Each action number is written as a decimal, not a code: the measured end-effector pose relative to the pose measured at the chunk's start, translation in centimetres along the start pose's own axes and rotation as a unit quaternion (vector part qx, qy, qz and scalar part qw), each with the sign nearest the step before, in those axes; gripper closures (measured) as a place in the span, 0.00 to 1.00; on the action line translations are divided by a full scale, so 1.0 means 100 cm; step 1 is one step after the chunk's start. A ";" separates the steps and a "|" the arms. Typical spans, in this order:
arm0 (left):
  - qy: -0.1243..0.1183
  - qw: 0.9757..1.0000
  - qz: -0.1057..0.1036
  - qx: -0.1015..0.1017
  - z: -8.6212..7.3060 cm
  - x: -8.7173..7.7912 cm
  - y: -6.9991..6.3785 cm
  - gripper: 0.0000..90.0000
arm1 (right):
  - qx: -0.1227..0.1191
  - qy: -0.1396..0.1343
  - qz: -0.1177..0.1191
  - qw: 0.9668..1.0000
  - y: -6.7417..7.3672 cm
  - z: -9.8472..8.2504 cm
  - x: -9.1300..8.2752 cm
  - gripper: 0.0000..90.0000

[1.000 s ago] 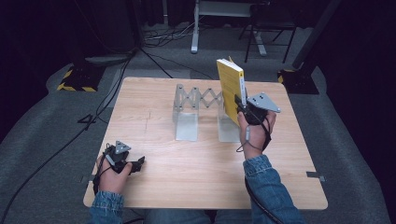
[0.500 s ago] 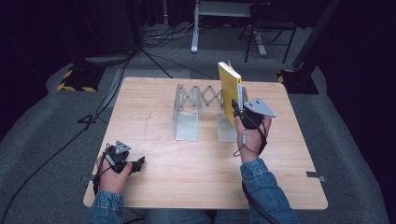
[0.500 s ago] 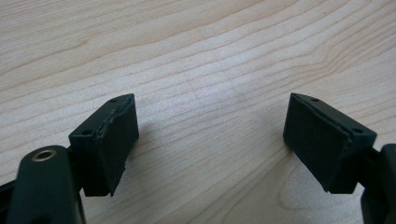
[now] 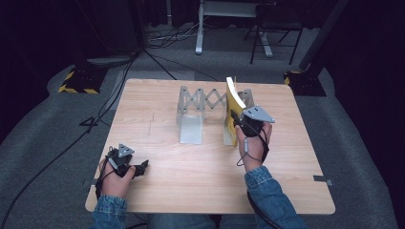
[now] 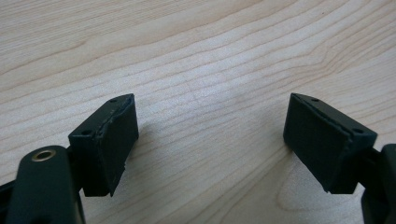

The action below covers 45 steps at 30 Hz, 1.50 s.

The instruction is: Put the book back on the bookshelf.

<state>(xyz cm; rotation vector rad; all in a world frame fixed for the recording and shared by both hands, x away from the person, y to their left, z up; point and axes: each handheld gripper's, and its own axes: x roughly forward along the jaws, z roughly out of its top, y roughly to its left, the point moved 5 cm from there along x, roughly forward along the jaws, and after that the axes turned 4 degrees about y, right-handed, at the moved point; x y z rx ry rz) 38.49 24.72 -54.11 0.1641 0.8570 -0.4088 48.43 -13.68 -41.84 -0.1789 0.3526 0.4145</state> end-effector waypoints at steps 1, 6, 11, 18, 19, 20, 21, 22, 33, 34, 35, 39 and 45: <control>0.000 1.000 0.000 0.000 0.000 0.000 0.000 0.21 | 0.001 0.000 0.003 1.000 0.000 0.000 0.000 0.78; 0.000 1.000 0.000 0.000 0.000 0.000 0.000 0.21 | -0.004 -0.006 -0.002 1.000 0.002 -0.002 -0.001 0.73; 0.001 1.000 0.000 -0.001 0.001 0.001 0.000 0.19 | -0.003 -0.007 -0.005 1.000 0.001 0.001 -0.002 0.66; 0.001 1.000 -0.002 -0.002 0.002 0.002 -0.001 0.18 | 0.004 -0.012 0.000 1.000 0.000 0.007 -0.006 0.46; 0.004 1.000 -0.002 0.000 0.002 0.002 -0.001 0.18 | 0.002 -0.012 -0.002 1.000 -0.001 0.009 -0.007 0.44; 0.002 1.000 -0.002 0.001 0.003 0.003 -0.001 0.17 | 0.002 -0.013 0.000 1.000 -0.001 0.010 -0.009 0.41; 0.003 1.000 -0.003 0.000 0.003 0.003 -0.001 0.17 | 0.003 -0.015 0.002 1.000 -0.001 0.012 -0.010 0.38; 0.002 1.000 -0.003 0.001 0.003 0.003 -0.001 0.17 | 0.004 -0.016 0.005 1.000 -0.002 0.014 -0.012 0.35; 0.003 1.000 -0.004 0.004 0.000 0.001 -0.005 0.17 | -0.002 -0.019 0.058 0.998 -0.016 0.025 -0.057 0.22; 0.003 1.000 -0.005 0.004 0.000 0.000 -0.005 0.17 | -0.004 -0.017 0.062 0.998 -0.019 0.025 -0.062 0.21; 0.003 1.000 -0.006 0.005 -0.001 0.000 -0.006 0.17 | -0.008 -0.014 0.064 0.998 -0.021 0.025 -0.065 0.20; 0.005 1.000 -0.010 0.011 -0.004 -0.002 -0.006 0.17 | -0.030 -0.001 0.081 0.996 -0.031 0.022 -0.079 0.18; 0.003 1.000 -0.013 0.013 -0.004 -0.003 -0.006 0.17 | -0.045 0.019 0.086 0.995 -0.048 0.012 -0.092 0.18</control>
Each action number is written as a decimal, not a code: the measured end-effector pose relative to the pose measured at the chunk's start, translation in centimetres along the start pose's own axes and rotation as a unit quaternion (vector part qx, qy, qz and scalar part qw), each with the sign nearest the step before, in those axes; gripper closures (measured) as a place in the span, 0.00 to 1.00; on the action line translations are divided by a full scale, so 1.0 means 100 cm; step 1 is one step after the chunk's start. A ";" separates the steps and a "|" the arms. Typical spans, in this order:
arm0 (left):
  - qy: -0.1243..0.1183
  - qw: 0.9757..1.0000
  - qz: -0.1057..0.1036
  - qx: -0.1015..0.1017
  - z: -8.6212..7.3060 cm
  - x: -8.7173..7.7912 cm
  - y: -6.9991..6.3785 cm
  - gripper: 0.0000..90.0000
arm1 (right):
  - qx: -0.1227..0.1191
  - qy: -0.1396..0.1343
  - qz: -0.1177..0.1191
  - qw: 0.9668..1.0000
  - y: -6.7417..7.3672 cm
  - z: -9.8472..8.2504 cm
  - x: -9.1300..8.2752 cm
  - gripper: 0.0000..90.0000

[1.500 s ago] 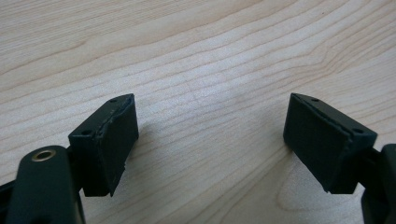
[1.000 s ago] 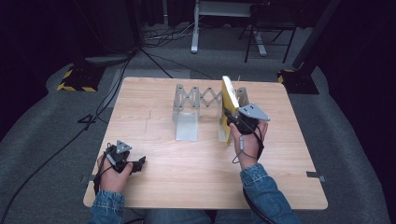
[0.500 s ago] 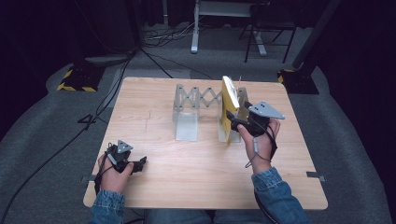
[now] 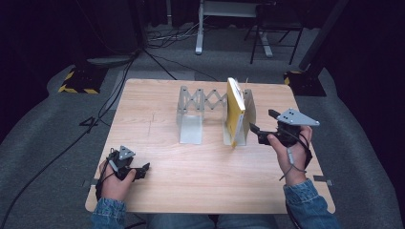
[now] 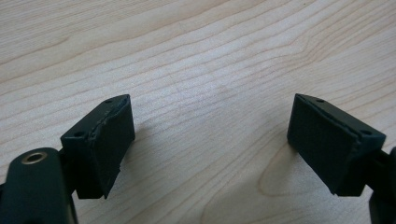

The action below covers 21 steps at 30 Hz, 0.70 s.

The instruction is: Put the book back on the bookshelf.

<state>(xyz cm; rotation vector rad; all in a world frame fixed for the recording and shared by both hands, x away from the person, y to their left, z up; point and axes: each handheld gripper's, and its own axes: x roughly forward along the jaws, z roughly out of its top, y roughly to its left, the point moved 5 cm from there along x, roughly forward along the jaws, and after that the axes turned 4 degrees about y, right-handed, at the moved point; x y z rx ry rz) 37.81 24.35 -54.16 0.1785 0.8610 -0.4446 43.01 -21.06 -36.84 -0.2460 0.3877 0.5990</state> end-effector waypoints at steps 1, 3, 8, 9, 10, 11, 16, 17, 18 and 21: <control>0.000 1.000 0.000 0.000 0.000 0.000 0.000 0.17 | -0.001 0.004 0.003 1.000 -0.002 -0.002 -0.001 0.17; 0.001 1.000 0.000 0.001 0.000 0.000 0.000 0.17 | -0.004 0.019 0.020 1.000 -0.009 -0.010 -0.006 0.17; 0.002 1.000 0.000 0.001 0.000 0.000 0.000 0.16 | 0.005 0.039 0.020 0.999 -0.025 -0.026 -0.011 0.17; 0.002 1.000 0.001 0.001 0.000 0.000 0.000 0.16 | 0.010 0.042 0.019 0.999 -0.029 -0.030 -0.013 0.17; 0.002 1.000 0.000 0.001 0.000 0.000 0.000 0.16 | 0.016 0.045 0.018 0.999 -0.033 -0.033 -0.013 0.17; 0.002 1.000 0.001 0.001 0.000 0.000 0.000 0.16 | 0.020 0.048 0.017 0.999 -0.036 -0.035 -0.014 0.17; 0.002 1.000 -0.002 0.005 0.000 0.000 0.001 0.16 | 0.046 0.072 0.004 0.996 -0.056 -0.055 -0.012 0.18; 0.002 1.000 -0.004 0.007 0.000 0.000 0.001 0.16 | 0.054 0.078 0.003 0.995 -0.060 -0.059 -0.011 0.18; 0.002 1.000 -0.004 0.007 0.000 0.000 0.001 0.16 | 0.065 0.083 0.001 0.994 -0.065 -0.065 -0.009 0.18; 0.002 1.000 -0.004 0.008 0.000 0.000 0.001 0.16 | 0.082 0.095 -0.010 0.992 -0.075 -0.078 -0.005 0.18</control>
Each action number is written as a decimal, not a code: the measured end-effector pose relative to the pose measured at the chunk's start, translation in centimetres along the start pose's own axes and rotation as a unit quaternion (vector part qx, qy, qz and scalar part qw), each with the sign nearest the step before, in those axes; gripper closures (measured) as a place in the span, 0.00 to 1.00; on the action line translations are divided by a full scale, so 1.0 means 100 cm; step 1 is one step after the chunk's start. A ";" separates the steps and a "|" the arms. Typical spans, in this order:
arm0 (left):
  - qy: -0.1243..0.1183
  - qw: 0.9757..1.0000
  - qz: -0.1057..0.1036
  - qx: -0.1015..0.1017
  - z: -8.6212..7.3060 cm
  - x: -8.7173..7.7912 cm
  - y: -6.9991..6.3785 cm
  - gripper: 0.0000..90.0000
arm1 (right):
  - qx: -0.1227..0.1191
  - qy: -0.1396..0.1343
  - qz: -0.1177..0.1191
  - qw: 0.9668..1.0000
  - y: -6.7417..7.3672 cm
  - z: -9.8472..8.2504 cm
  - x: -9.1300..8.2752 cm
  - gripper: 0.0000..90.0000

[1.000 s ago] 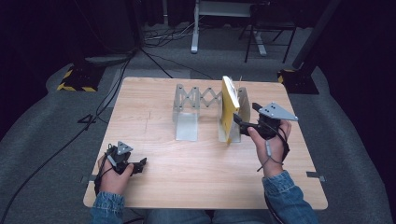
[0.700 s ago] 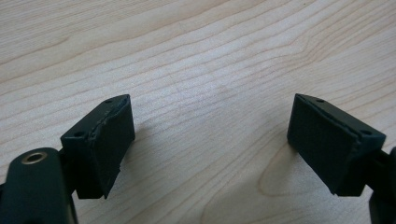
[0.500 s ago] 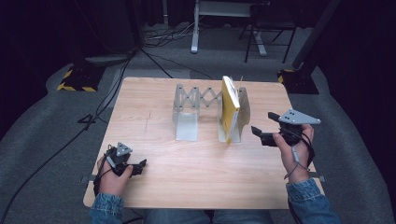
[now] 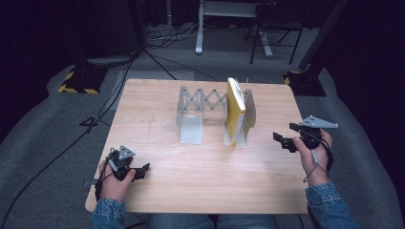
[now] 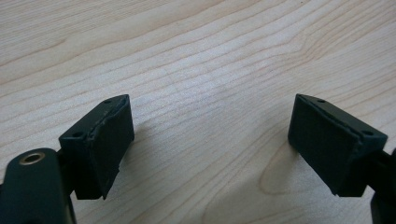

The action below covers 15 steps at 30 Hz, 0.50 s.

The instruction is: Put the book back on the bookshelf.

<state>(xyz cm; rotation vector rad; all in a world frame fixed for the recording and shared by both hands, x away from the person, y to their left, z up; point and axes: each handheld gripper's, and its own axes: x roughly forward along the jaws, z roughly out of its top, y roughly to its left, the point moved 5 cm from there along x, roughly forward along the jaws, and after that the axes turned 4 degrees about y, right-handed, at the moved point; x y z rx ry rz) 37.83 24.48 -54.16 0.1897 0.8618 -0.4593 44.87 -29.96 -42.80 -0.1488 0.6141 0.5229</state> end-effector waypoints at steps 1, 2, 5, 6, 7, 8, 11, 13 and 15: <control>0.000 1.000 0.000 0.000 0.000 0.000 0.000 0.16 | 0.001 0.004 -0.004 1.000 -0.004 -0.004 0.002 0.18; 0.000 1.000 0.000 0.000 0.000 0.000 0.000 0.16 | 0.002 0.011 -0.005 1.000 -0.007 -0.007 0.004 0.18; 0.000 1.000 0.000 0.000 0.000 0.000 0.000 0.16 | 0.010 0.029 -0.008 1.000 -0.015 -0.020 0.011 0.18; 0.000 1.000 0.000 0.000 0.000 0.000 0.000 0.16 | 0.011 0.038 -0.008 0.999 -0.018 -0.025 0.014 0.18; 0.000 1.000 0.000 0.000 0.000 0.000 0.000 0.16 | 0.009 0.044 -0.009 0.999 -0.020 -0.029 0.017 0.18; 0.000 1.000 0.000 0.000 0.000 0.000 0.000 0.16 | 0.010 0.050 -0.009 0.999 -0.023 -0.033 0.019 0.18; 0.000 1.000 0.000 0.000 0.000 0.000 0.000 0.16 | 0.018 0.058 -0.006 0.998 -0.029 -0.045 0.024 0.20; 0.000 1.000 0.000 0.000 0.000 0.000 0.000 0.16 | 0.021 0.063 -0.007 0.998 -0.033 -0.053 0.028 0.21; 0.000 1.000 0.000 0.000 0.000 0.000 0.000 0.16 | 0.024 0.068 -0.008 0.997 -0.034 -0.061 0.030 0.22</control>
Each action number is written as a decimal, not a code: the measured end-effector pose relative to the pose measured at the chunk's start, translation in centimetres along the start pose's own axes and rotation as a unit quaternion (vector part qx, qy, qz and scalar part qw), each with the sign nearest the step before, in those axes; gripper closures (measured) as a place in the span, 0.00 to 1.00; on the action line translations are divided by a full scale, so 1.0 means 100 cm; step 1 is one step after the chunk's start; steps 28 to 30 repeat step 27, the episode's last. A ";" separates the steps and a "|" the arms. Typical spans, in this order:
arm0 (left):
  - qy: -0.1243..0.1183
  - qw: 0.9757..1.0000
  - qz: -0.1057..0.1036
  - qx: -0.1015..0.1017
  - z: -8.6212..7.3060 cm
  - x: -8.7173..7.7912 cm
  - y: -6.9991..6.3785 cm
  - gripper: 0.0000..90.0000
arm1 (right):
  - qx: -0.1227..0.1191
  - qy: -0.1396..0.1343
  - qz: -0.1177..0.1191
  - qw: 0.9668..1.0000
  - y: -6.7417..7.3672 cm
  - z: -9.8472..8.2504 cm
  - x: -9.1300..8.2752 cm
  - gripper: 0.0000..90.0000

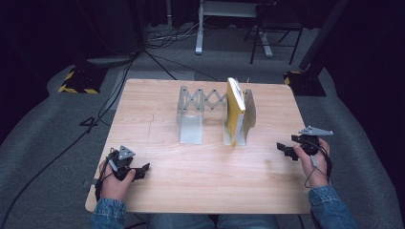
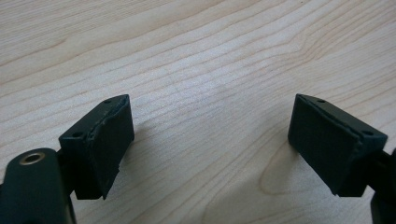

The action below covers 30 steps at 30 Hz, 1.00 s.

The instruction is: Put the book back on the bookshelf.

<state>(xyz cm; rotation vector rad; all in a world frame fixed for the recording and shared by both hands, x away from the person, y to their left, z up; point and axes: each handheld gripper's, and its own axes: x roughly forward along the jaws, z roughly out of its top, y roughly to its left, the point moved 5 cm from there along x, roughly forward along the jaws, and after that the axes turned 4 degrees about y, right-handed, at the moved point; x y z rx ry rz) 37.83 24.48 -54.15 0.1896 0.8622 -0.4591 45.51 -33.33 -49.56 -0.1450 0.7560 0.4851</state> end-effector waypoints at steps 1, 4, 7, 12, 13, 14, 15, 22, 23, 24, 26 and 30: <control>0.000 1.000 0.000 0.000 0.000 0.000 0.000 0.16 | -0.004 0.001 0.000 1.000 0.000 -0.002 0.001 0.22; 0.000 1.000 0.000 0.000 0.000 0.000 0.000 0.16 | -0.009 0.007 0.004 1.000 0.001 -0.012 0.004 0.21; 0.000 1.000 0.000 0.000 0.000 0.000 0.000 0.16 | -0.004 0.011 0.007 1.000 0.003 -0.018 0.007 0.21; 0.000 1.000 0.000 0.000 0.000 0.000 0.000 0.16 | -0.009 0.018 0.008 1.000 0.005 -0.029 0.012 0.19; 0.000 1.000 0.000 0.000 0.000 0.000 0.000 0.16 | -0.007 0.019 0.009 1.000 0.006 -0.031 0.012 0.19; 0.000 1.000 0.000 0.000 0.000 0.000 0.000 0.16 | -0.009 0.018 0.007 1.000 0.006 -0.032 0.013 0.18; 0.001 1.000 0.000 0.001 0.000 0.000 0.000 0.16 | -0.008 0.017 0.006 1.000 0.006 -0.033 0.014 0.18; 0.000 1.000 0.000 0.002 0.000 0.000 0.000 0.16 | -0.029 0.025 -0.007 0.999 0.010 -0.041 0.019 0.17; 0.000 1.000 0.000 0.002 0.000 0.000 0.000 0.16 | -0.032 0.026 -0.007 0.999 0.010 -0.042 0.019 0.17; 0.000 1.000 0.000 0.002 0.000 0.000 0.000 0.16 | -0.030 0.026 -0.008 0.999 0.010 -0.042 0.019 0.17; 0.000 1.000 0.000 0.002 0.000 0.000 0.000 0.16 | -0.029 0.027 -0.009 0.999 0.011 -0.041 0.019 0.16; 0.000 1.000 0.000 0.002 0.000 0.000 0.000 0.16 | -0.029 0.027 -0.009 0.999 0.010 -0.041 0.019 0.16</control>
